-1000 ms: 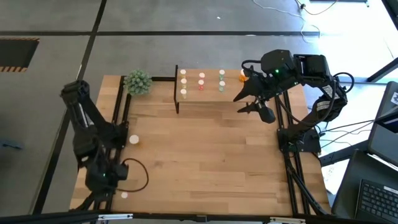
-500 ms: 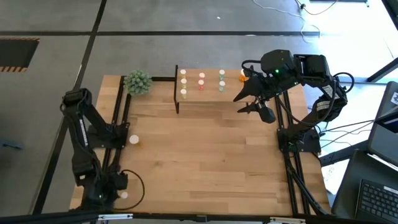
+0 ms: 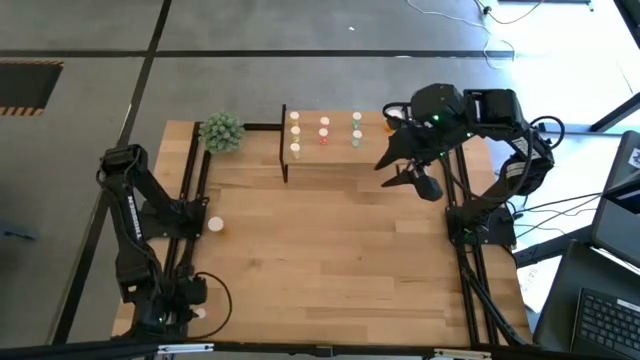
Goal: Pick and place medicine bottles onto shelf by color
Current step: Put the pink pill bottle on the shelf aligned with the other pink pill bottles
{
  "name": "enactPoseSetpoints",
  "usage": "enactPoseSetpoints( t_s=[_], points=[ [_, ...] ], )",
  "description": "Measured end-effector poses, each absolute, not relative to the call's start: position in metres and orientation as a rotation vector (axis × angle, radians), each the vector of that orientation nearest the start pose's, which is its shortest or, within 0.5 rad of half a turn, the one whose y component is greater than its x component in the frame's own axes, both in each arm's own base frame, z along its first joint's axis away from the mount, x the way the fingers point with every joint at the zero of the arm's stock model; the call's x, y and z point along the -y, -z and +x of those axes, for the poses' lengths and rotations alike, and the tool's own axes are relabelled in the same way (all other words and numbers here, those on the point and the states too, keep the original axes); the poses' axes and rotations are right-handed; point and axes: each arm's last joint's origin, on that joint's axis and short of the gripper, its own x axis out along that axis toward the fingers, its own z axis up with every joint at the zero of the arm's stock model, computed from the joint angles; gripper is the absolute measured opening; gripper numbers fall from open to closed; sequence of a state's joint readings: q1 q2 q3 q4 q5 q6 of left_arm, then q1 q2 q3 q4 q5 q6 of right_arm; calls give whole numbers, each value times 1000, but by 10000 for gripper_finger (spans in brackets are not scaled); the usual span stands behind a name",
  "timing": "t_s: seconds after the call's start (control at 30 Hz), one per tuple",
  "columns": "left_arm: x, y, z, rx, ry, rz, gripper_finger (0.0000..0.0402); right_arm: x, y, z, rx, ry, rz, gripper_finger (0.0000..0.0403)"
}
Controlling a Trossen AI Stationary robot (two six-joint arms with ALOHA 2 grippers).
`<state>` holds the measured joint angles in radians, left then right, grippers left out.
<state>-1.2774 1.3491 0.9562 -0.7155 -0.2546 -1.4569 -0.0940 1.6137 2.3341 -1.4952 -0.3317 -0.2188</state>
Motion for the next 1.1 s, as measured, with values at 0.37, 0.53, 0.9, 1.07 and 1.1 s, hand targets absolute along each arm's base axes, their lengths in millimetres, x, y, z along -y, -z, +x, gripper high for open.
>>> enactPoseSetpoints(
  t_s=[0.37, 0.53, 0.9, 1.07, 1.1],
  points=[
    [241, -237, 81, -1188, 115, -481, 147, 15, -502, 256, -739, -300, -44, 198],
    [242, -238, 81, -1185, 122, -491, 147, 15, -504, 258, -719, -299, -49, 198],
    [241, -238, 81, -1185, 118, -493, 147, 15, -504, 258, -720, -299, -48, 198],
    [242, -238, 82, -1172, 67, -571, 147, 15, -504, 257, -719, -299, -48, 198],
    [242, -238, 82, -1153, 53, -587, 147, 15, -504, 257, -719, -299, -48, 198]
  ],
)
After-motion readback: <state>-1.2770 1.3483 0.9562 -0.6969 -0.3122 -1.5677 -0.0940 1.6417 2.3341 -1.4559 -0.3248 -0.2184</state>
